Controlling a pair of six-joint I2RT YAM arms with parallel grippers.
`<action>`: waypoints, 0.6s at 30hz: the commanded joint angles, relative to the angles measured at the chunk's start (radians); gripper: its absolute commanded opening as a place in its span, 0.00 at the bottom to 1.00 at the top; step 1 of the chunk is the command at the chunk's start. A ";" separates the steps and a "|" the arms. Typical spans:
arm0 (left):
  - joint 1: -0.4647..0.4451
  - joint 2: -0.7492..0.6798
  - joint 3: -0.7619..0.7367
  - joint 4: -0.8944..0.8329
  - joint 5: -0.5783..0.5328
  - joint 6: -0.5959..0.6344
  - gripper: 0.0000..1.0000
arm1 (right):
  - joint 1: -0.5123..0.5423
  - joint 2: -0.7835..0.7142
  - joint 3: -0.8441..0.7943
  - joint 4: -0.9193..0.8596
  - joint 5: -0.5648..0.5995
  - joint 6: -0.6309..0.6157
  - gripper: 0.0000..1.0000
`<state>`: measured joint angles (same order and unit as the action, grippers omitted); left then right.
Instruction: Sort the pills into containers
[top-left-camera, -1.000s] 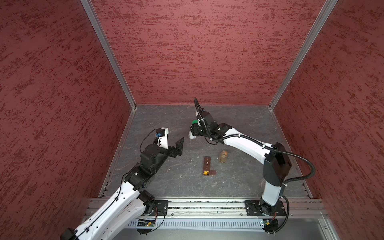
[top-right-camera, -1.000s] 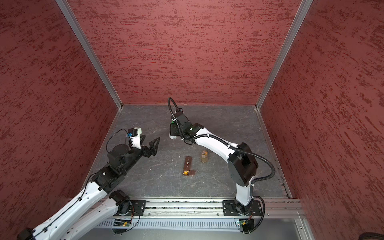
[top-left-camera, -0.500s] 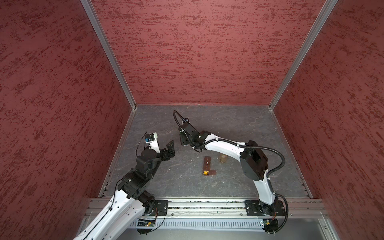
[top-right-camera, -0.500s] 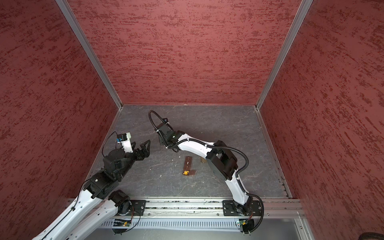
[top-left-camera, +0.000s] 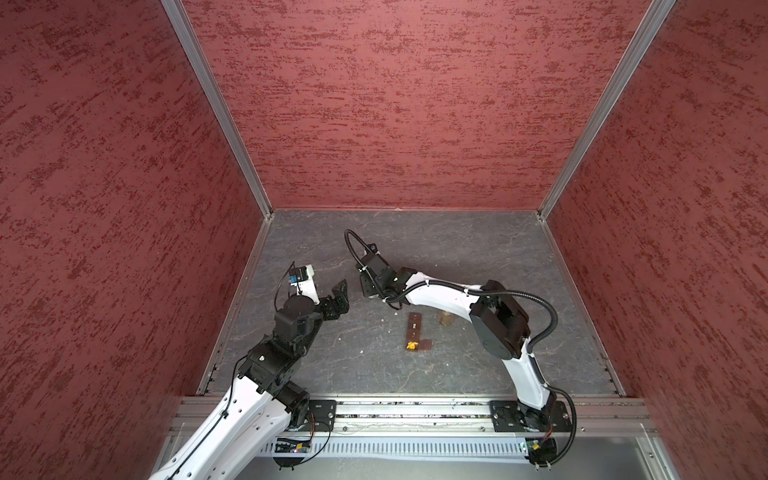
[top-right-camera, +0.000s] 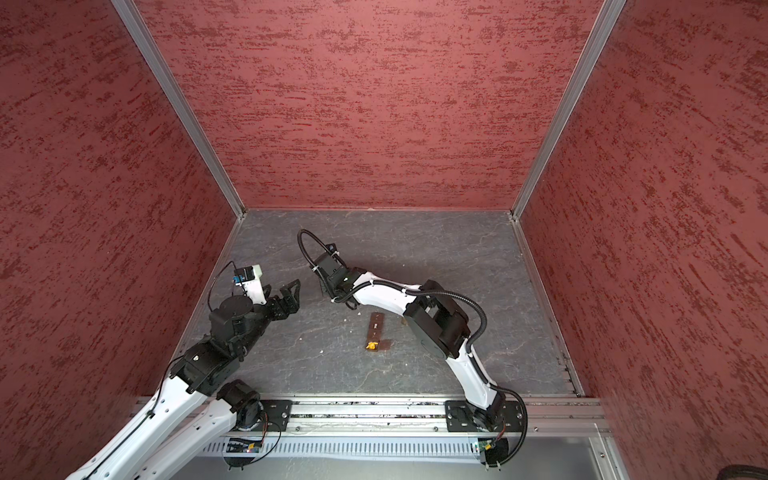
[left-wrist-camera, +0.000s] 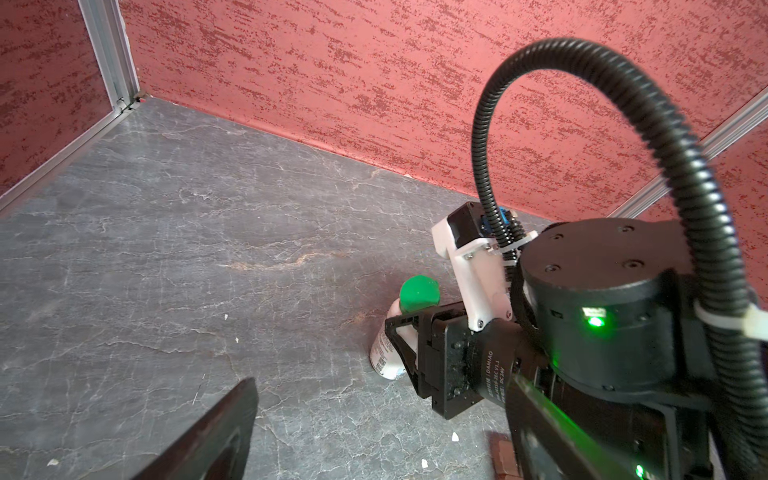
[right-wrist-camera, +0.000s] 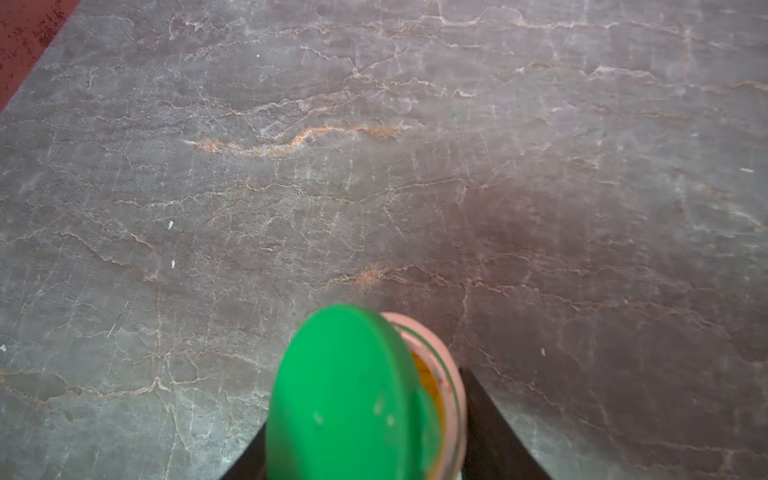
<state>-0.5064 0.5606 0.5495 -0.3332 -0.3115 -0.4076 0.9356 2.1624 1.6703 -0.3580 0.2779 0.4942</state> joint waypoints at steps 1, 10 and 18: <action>0.009 -0.001 -0.007 0.020 0.014 0.004 0.93 | 0.012 -0.013 -0.044 -0.017 0.004 0.026 0.47; 0.016 0.002 -0.019 0.035 0.034 0.003 0.93 | 0.022 -0.034 -0.050 -0.027 0.004 0.038 0.68; 0.019 0.004 -0.013 0.030 0.032 0.004 0.94 | 0.022 -0.090 -0.064 -0.031 -0.026 0.037 0.77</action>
<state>-0.4934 0.5636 0.5396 -0.3218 -0.2886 -0.4080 0.9520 2.1445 1.6157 -0.3862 0.2710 0.5198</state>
